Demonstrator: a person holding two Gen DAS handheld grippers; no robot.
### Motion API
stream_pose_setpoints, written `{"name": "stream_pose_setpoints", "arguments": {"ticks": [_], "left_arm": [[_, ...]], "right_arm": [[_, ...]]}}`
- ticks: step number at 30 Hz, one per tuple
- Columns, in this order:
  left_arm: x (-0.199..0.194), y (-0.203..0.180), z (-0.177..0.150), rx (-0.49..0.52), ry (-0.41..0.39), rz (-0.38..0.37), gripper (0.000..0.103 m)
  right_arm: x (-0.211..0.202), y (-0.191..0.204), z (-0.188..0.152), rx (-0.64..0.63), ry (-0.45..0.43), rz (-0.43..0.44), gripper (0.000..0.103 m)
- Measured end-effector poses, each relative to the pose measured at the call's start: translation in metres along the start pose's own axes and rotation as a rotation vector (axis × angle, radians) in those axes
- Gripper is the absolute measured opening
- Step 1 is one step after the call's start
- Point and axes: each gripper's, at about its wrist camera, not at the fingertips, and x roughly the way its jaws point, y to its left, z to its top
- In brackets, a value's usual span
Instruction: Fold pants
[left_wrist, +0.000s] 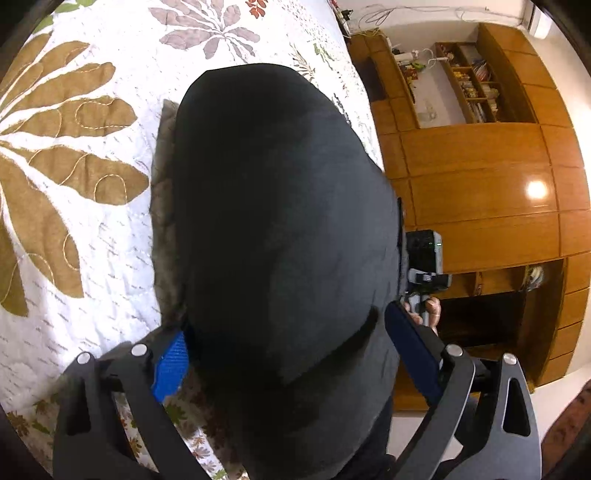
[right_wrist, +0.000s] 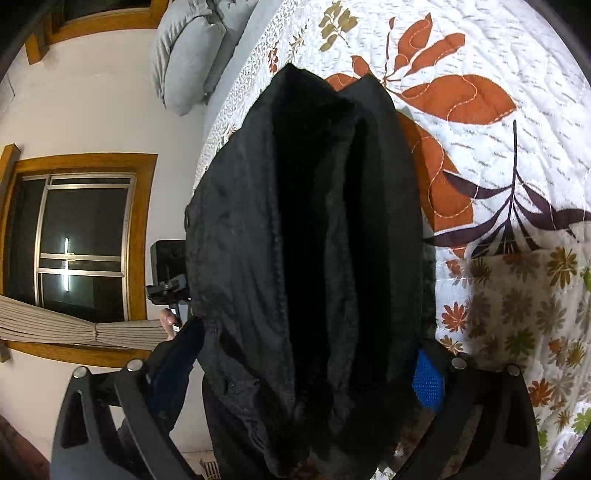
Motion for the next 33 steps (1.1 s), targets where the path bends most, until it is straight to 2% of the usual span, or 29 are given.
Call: {"name": "stream_pose_setpoints", "arguments": {"ticks": [1, 3, 5, 6, 8, 9, 11, 14, 22, 26, 29, 33], "left_arm": [[0.000, 0.000, 0.000, 0.006, -0.003, 0.011, 0.094], [0.001, -0.005, -0.001, 0.020, -0.010, 0.033, 0.093], [-0.001, -0.003, 0.000, 0.014, -0.016, 0.046, 0.078], [-0.003, -0.001, -0.001, 0.007, -0.022, 0.047, 0.075], [-0.008, 0.000, -0.003, 0.003, -0.039, 0.054, 0.063], [-0.010, -0.001, -0.004, 0.003, -0.046, 0.058, 0.061], [-0.014, -0.003, -0.006, 0.003, -0.062, 0.059, 0.052], [-0.023, -0.008, -0.007, 0.013, -0.085, 0.060, 0.045], [-0.050, -0.016, -0.001, 0.027, -0.123, 0.073, 0.040], [-0.073, -0.017, 0.011, 0.027, -0.144, 0.092, 0.039], [-0.092, -0.016, 0.024, 0.029, -0.170, 0.112, 0.039], [-0.123, -0.010, 0.061, 0.018, -0.211, 0.138, 0.039]], "right_arm": [[0.001, 0.002, 0.000, -0.007, 0.002, -0.012, 0.095], [0.002, 0.006, -0.001, -0.025, 0.007, -0.025, 0.074], [0.001, 0.008, -0.002, -0.041, 0.007, -0.027, 0.060], [-0.001, 0.011, -0.002, -0.052, 0.002, -0.026, 0.054], [-0.002, 0.019, -0.002, -0.076, -0.006, -0.033, 0.048], [-0.003, 0.021, -0.002, -0.082, -0.008, -0.037, 0.046], [-0.003, 0.026, 0.000, -0.086, -0.012, -0.040, 0.044], [-0.006, 0.032, 0.003, -0.092, -0.015, -0.030, 0.041], [0.004, 0.057, 0.016, -0.128, -0.012, -0.009, 0.039], [0.017, 0.081, 0.035, -0.164, -0.001, -0.004, 0.039], [0.033, 0.104, 0.062, -0.195, 0.002, 0.002, 0.039], [0.054, 0.128, 0.103, -0.226, -0.001, 0.000, 0.039]]}}
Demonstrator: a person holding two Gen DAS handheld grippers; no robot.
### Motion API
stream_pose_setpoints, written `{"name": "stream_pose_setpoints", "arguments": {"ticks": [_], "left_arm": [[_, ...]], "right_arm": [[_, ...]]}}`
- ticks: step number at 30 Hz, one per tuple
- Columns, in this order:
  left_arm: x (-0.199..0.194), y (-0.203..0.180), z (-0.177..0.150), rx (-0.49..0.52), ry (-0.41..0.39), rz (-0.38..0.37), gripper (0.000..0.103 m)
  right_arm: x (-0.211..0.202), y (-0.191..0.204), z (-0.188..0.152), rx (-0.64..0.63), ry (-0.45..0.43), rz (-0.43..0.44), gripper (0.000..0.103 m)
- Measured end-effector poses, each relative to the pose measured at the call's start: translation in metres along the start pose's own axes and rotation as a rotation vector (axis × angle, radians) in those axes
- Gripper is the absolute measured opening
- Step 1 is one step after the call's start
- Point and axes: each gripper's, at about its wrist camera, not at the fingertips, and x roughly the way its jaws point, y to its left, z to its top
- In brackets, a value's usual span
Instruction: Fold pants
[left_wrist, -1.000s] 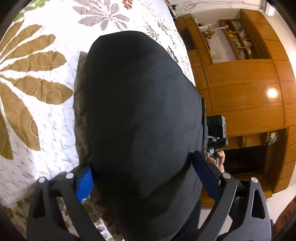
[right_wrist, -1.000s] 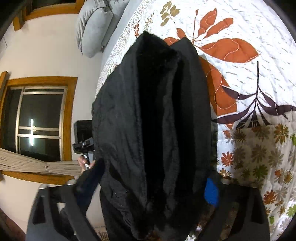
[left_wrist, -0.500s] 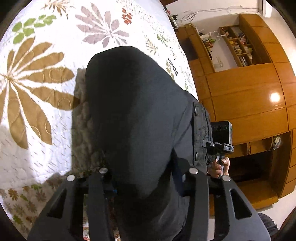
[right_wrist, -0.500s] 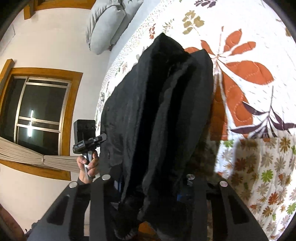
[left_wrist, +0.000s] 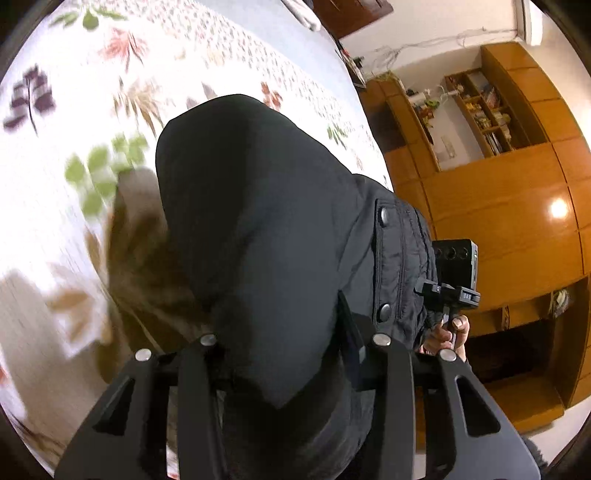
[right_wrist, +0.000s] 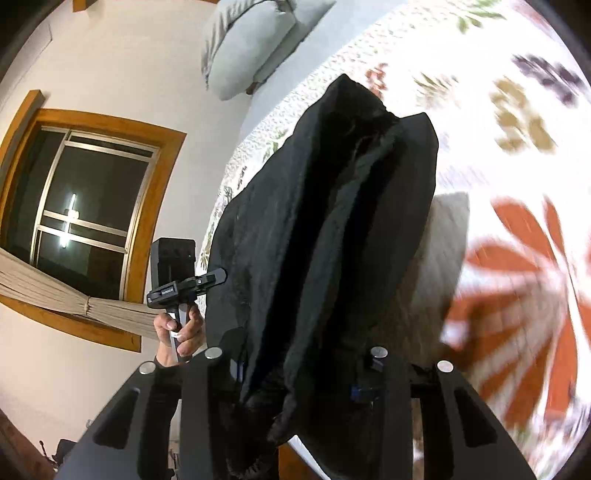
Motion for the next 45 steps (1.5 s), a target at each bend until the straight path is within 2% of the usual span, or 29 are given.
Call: {"name": "stream_pose_setpoints", "arguments": {"ticks": [5, 9, 15, 19, 25, 29, 32, 35, 39, 40, 42, 45], "left_arm": [[-0.010, 0.024, 0.064, -0.026, -0.034, 0.026, 0.039], [-0.006, 0.046, 0.102, -0.057, -0.042, 0.043, 0.039], [0.012, 0.090, 0.137, -0.099, -0.003, 0.093, 0.042], [0.019, 0.100, 0.140, -0.089, 0.017, 0.096, 0.046], [0.026, 0.100, 0.133, -0.084, 0.025, 0.106, 0.052], [0.028, 0.102, 0.128, -0.100, 0.003, 0.113, 0.057], [0.015, 0.090, 0.125, -0.084, -0.038, 0.125, 0.057], [-0.005, 0.082, 0.115, -0.049, -0.087, 0.159, 0.062], [-0.030, 0.076, 0.097, -0.016, -0.169, 0.220, 0.064], [-0.034, 0.074, 0.094, -0.008, -0.182, 0.233, 0.068], [-0.035, 0.075, 0.087, -0.002, -0.172, 0.263, 0.070], [-0.024, 0.078, 0.081, -0.008, -0.135, 0.335, 0.071]], "right_arm": [[0.033, 0.002, 0.071, -0.012, -0.005, -0.013, 0.039], [0.057, -0.006, 0.111, -0.007, 0.001, -0.022, 0.039], [0.091, -0.036, 0.150, 0.021, 0.031, -0.052, 0.038], [0.092, -0.060, 0.158, 0.039, 0.042, -0.059, 0.038], [0.096, -0.071, 0.152, 0.054, 0.057, -0.073, 0.041], [0.105, -0.074, 0.154, 0.089, 0.054, -0.072, 0.055], [0.091, -0.075, 0.152, 0.105, 0.013, -0.061, 0.062], [0.070, -0.067, 0.145, 0.093, -0.051, -0.093, 0.066], [0.057, -0.052, 0.129, 0.032, -0.075, -0.161, 0.070], [0.058, -0.051, 0.127, 0.021, -0.070, -0.176, 0.070], [0.067, -0.053, 0.124, 0.020, -0.056, -0.246, 0.071], [0.076, -0.059, 0.124, 0.043, -0.049, -0.294, 0.074]]}}
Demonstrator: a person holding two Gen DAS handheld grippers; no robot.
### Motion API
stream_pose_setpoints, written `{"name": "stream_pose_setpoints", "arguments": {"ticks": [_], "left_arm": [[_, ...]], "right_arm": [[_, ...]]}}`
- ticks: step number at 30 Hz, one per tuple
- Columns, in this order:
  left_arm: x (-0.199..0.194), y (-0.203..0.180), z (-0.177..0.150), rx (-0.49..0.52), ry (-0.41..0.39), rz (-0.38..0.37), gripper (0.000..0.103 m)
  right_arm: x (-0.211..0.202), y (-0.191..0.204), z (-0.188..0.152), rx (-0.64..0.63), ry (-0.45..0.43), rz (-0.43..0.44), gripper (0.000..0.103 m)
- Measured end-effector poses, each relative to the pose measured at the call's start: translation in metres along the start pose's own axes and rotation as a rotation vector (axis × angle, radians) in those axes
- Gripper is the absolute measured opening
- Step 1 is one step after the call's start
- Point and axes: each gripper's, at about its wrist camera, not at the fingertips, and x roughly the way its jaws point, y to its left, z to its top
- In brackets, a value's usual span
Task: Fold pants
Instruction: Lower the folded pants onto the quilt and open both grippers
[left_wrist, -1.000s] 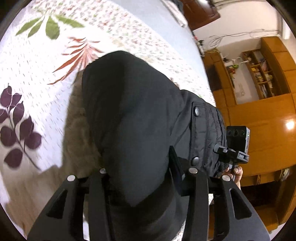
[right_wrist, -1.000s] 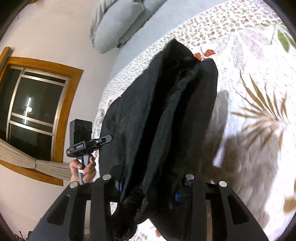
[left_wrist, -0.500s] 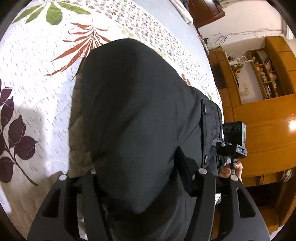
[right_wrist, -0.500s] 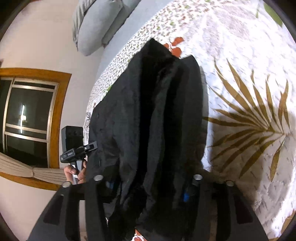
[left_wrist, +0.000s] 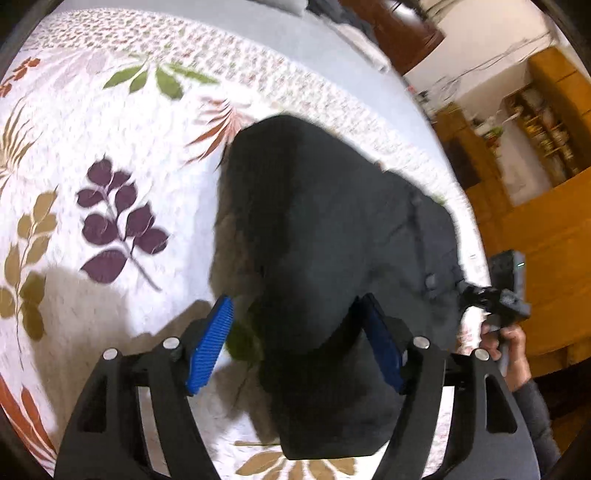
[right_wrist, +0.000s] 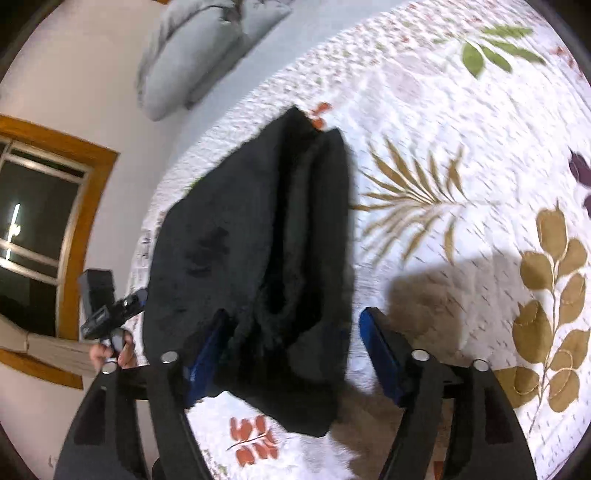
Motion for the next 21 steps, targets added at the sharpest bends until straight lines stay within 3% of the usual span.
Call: {"name": "stream_pose_setpoints", "arguments": {"ticks": [4, 7, 11, 14, 16, 18, 21], "left_arm": [[0.000, 0.008, -0.002, -0.051, -0.003, -0.011, 0.072], [-0.020, 0.003, -0.006, -0.058, -0.057, -0.042, 0.071], [-0.055, -0.008, -0.019, -0.042, -0.154, -0.003, 0.088], [-0.086, -0.017, -0.047, -0.084, -0.212, -0.003, 0.089], [-0.100, -0.033, -0.068, -0.059, -0.236, 0.002, 0.090], [-0.113, -0.046, -0.092, -0.036, -0.254, 0.021, 0.092], [-0.130, -0.058, -0.139, -0.042, -0.286, 0.033, 0.097]], "right_arm": [[-0.001, 0.005, 0.000, 0.008, -0.003, -0.018, 0.074], [-0.021, 0.010, -0.003, 0.006, -0.055, -0.039, 0.074], [-0.049, 0.039, -0.019, -0.037, -0.130, -0.015, 0.075], [-0.065, 0.064, -0.056, -0.076, -0.182, -0.017, 0.075], [-0.070, 0.071, -0.079, -0.075, -0.201, -0.040, 0.075], [-0.075, 0.075, -0.108, -0.057, -0.219, -0.086, 0.092], [-0.085, 0.070, -0.154, -0.034, -0.233, -0.166, 0.096]]}}
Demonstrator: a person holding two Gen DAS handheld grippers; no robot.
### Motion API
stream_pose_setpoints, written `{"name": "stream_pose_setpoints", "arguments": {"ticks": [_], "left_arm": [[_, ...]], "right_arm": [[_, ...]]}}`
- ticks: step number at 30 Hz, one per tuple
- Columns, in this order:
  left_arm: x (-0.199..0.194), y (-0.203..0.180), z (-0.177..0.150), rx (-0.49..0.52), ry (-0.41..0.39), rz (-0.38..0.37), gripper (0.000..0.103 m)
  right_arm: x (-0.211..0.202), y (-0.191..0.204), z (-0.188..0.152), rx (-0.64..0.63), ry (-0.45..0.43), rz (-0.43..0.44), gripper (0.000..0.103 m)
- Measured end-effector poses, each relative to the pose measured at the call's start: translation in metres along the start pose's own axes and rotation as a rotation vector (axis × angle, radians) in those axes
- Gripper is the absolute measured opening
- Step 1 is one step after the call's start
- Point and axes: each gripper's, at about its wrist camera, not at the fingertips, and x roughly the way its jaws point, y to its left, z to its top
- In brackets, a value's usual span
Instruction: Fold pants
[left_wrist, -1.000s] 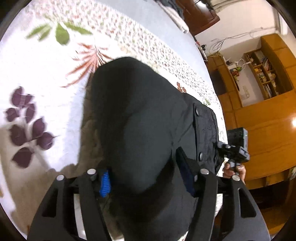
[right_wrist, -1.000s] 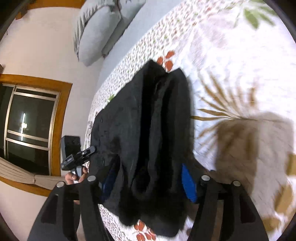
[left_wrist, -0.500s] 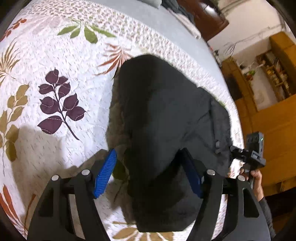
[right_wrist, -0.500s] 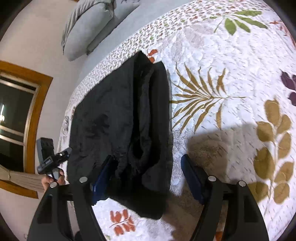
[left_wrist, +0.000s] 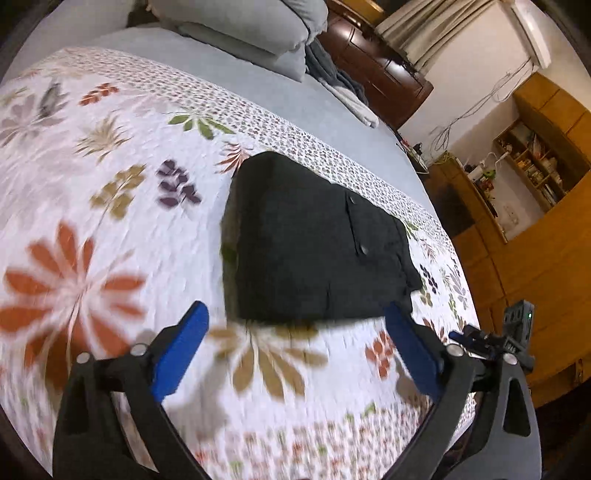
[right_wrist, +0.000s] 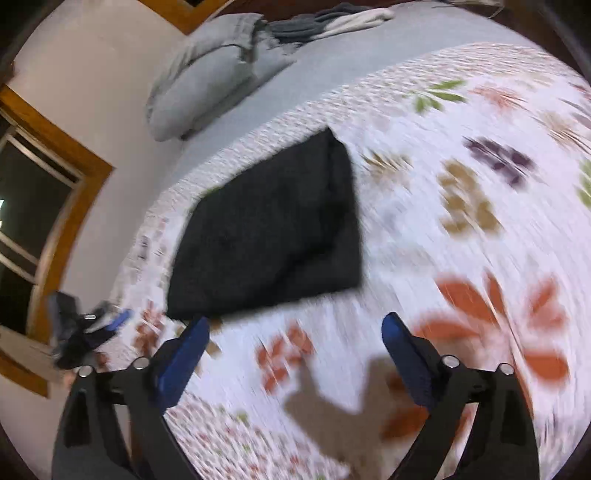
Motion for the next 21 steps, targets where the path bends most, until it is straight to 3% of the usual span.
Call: {"name": "stream_pose_setpoints", "arguments": {"ticks": [2, 5, 7, 10, 14, 21], "left_arm": [[-0.016, -0.004, -0.024, -0.004, 0.006, 0.022, 0.099], [-0.049, -0.016, -0.062, 0.054, -0.043, 0.120, 0.099], [-0.075, -0.040, -0.088, 0.143, -0.088, 0.223, 0.100], [-0.108, -0.069, -0.121, 0.196, -0.131, 0.267, 0.100], [-0.154, -0.109, -0.156, 0.258, -0.211, 0.382, 0.100], [-0.222, -0.162, -0.199, 0.275, -0.277, 0.425, 0.100]], "right_arm": [[-0.012, -0.008, -0.026, 0.039, -0.003, -0.050, 0.099], [-0.033, -0.008, -0.064, 0.079, 0.002, -0.116, 0.099], [-0.060, 0.006, -0.089, 0.033, -0.046, -0.174, 0.099], [-0.096, 0.026, -0.116, -0.020, -0.117, -0.242, 0.099], [-0.149, 0.051, -0.153, -0.063, -0.211, -0.341, 0.099], [-0.225, 0.116, -0.206, -0.223, -0.332, -0.411, 0.099]]}}
